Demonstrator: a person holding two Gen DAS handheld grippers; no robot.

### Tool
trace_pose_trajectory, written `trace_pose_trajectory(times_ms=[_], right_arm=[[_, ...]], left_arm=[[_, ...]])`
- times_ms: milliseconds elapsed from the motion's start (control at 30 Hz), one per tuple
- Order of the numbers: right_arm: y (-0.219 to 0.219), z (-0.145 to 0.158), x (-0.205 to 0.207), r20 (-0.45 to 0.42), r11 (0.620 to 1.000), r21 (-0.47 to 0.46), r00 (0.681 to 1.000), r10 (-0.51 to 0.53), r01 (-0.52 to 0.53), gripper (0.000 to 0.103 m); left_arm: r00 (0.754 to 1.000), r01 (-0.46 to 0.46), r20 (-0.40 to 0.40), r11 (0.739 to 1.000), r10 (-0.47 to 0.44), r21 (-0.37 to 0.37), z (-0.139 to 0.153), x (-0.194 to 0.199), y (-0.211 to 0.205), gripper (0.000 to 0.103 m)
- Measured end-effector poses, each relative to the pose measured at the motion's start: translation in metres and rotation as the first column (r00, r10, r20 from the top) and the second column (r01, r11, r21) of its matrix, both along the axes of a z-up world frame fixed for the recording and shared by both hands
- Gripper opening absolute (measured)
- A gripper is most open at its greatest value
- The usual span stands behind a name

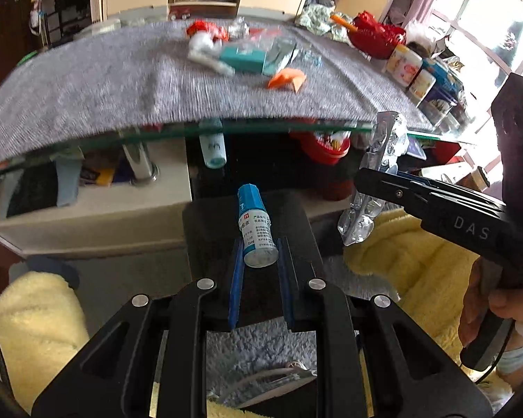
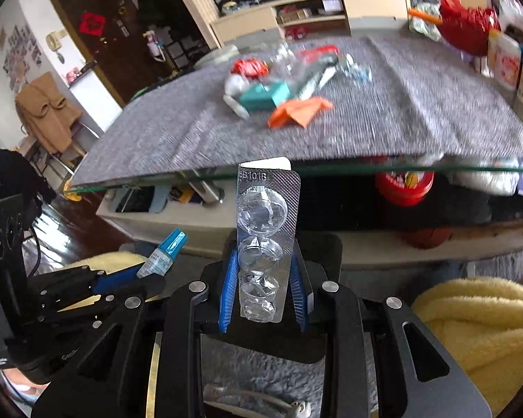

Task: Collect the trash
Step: 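Lower both held items below the table edge and release them into the bin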

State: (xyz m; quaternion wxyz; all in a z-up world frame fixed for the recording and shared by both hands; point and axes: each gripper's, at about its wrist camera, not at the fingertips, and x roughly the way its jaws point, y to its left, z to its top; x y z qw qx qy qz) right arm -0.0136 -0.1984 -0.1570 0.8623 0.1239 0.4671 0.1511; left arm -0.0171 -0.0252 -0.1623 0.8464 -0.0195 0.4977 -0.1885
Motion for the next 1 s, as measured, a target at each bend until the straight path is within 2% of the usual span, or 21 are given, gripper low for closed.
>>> trace_pose_trajectory(times_ms=[400,800,867,900,933,1000], right_arm=[[0.000,-0.060,0.022,-0.149,0.998,0.056,0.989,0.009,-0.001,0.029],[0.008,-0.075,0.037,-0.206,0.999,0.041,0.978,0.014,-0.006,0.031],[0.008,-0.076,0.038,-0.211,0.999,0.040,0.977,0.009,-0.001,0.038],[0.007,-0.076,0.039,-0.212,0.999,0.039,0.977,0.005,0.004,0.046],[0.006,-0.076,0.039,-0.212,0.999,0.039,0.977,0.001,0.008,0.049],[0.003,-0.075,0.040,-0.213,0.999,0.039,0.977,-0.009,0.017,0.051]], left_arm=[[0.988,0.013,-0.151,1.000,-0.014,-0.010,-0.066,0.017,-0.004,0.017],[0.974,0.013,-0.227,1.000,-0.016,-0.013,-0.093,0.030,-0.005,0.018],[0.973,0.005,-0.230,1.000,-0.008,-0.013,-0.094,0.031,-0.004,0.018],[0.972,0.004,-0.234,1.000,-0.006,-0.011,-0.095,0.031,-0.003,0.020],[0.972,0.000,-0.237,1.000,-0.003,-0.011,-0.095,0.031,-0.002,0.028],[0.973,-0.009,-0.232,1.000,0.007,-0.007,-0.094,0.031,0.000,0.041]])
